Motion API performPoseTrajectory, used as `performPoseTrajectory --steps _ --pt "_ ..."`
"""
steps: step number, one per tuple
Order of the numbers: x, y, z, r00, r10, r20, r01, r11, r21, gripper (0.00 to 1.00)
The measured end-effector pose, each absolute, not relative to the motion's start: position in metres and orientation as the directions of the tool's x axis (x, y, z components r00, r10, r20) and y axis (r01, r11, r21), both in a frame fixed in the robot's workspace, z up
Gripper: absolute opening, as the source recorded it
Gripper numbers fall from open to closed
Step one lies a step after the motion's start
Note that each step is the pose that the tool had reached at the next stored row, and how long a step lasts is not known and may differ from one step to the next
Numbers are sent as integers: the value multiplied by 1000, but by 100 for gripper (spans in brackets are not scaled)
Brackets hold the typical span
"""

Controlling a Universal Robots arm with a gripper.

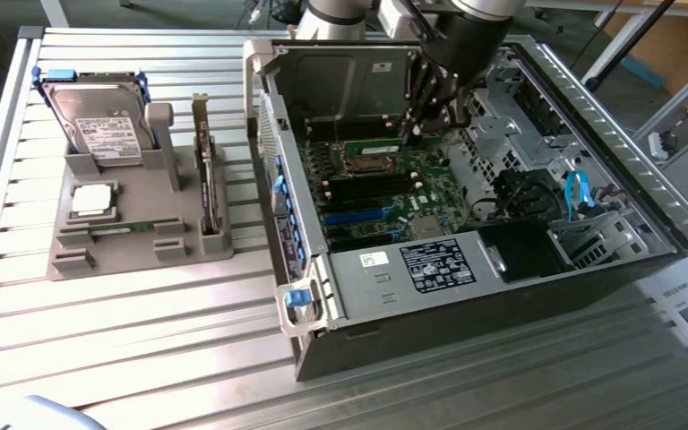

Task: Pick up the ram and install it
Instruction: 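Insert the ram into the slot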

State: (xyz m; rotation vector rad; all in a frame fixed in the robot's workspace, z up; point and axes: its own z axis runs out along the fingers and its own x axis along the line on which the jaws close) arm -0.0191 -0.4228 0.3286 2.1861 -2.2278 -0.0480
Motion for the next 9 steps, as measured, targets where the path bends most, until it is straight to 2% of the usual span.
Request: performPoseTrajectory --steps 9 --pt "-19 -423 318 -19 -1000 -7 -999 19 36 12"
